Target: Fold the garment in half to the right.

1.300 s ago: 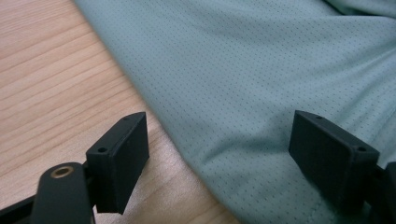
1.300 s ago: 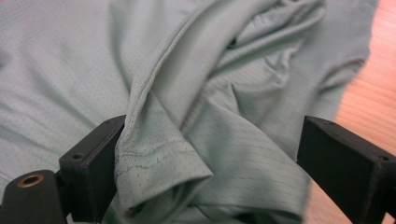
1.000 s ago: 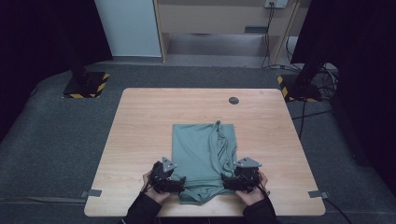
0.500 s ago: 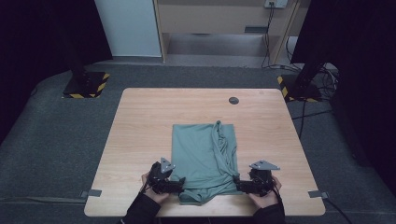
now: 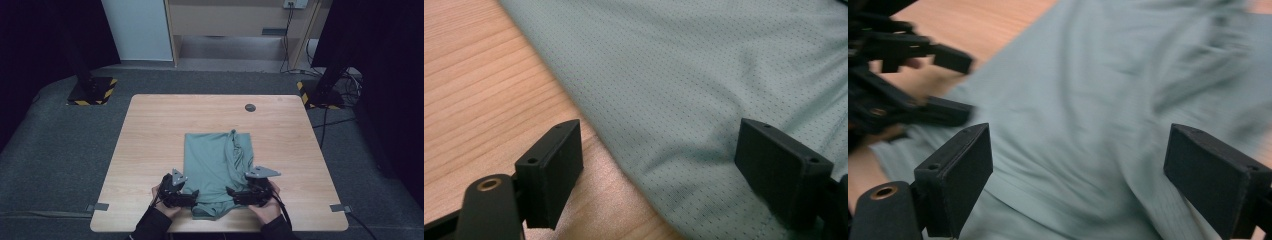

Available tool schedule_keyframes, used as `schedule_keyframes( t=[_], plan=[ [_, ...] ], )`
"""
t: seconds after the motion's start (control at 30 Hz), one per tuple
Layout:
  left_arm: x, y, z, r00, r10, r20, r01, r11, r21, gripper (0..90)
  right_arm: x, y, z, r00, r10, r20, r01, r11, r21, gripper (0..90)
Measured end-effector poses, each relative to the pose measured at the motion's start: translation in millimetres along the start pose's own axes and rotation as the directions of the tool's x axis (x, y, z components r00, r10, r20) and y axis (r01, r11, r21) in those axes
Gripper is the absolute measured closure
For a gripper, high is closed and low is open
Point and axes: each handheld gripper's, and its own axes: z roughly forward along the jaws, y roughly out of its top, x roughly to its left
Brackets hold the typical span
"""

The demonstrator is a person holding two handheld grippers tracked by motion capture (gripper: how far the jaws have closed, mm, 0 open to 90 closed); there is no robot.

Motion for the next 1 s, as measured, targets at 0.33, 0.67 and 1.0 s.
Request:
schedule_keyframes(
  t=[0.33,0.67,1.0],
  plan=[
    [0.2,-0.7,-0.1,1.0000,0.002,0.001,-0.002,1.0000,-0.005,18.0,36.7,8.7,53.2,0.9948,-0.034,-0.096,0.041,0.996,0.077,12.4],
    [0.2,-1.0,-0.1,1.0000,0.001,0.001,-0.001,1.0000,-0.008,18.0,17.3,-6.2,54.5,0.9994,-0.029,0.017,0.027,0.994,0.106,12.7],
    [0.1,-1.2,-0.1,1.0000,-0.001,0.001,0.001,1.0000,-0.010,17.9,-16.2,-19.0,24.2,0.9940,0.058,0.092,-0.065,0.995,0.077,11.7]
  ],
)
